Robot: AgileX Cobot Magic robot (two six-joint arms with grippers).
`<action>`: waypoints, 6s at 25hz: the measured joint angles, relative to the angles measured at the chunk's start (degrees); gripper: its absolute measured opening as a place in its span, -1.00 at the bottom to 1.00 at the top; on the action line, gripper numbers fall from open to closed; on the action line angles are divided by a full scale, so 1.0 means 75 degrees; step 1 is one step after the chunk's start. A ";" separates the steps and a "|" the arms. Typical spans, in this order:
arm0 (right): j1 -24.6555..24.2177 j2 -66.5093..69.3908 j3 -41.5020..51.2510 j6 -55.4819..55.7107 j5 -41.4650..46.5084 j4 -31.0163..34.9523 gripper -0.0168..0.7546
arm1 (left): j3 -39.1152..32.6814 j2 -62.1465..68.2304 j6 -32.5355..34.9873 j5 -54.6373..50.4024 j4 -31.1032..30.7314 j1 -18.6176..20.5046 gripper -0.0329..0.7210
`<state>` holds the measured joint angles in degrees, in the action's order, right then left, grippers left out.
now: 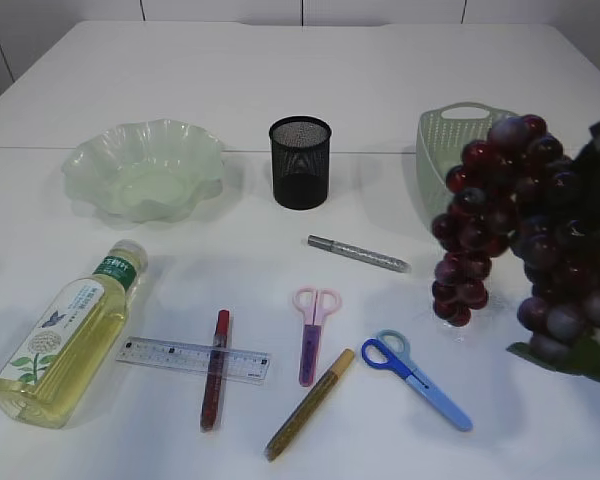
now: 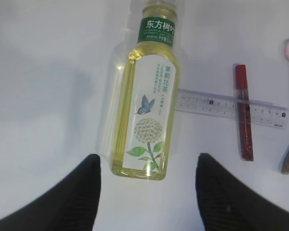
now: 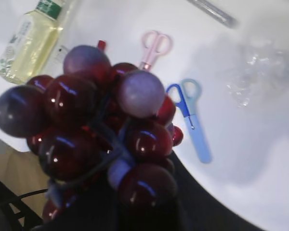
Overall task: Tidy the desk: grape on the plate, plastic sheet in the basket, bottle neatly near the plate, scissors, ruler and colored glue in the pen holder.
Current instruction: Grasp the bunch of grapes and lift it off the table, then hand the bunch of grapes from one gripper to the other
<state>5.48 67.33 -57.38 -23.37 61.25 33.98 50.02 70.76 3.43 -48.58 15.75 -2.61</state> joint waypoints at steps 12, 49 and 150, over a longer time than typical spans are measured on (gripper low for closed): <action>0.2311 0.0298 -0.0651 -0.0065 -0.0974 0.0850 -0.55 | 0.0000 0.0000 0.0011 0.0289 0.0280 0.0000 0.24; 0.2759 0.0897 -0.1098 -0.0076 -0.1043 0.0953 -0.54 | 0.0000 0.0004 1.2264 0.0614 0.8762 -0.2827 0.77; 0.2777 0.0960 -0.1135 -0.0162 -0.0780 0.1244 -0.54 | 0.0500 0.1766 1.4303 0.2377 1.0395 -0.3766 0.52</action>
<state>26.31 74.53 -65.90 -24.58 55.40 43.31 53.77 84.01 110.70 -30.75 93.72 -30.86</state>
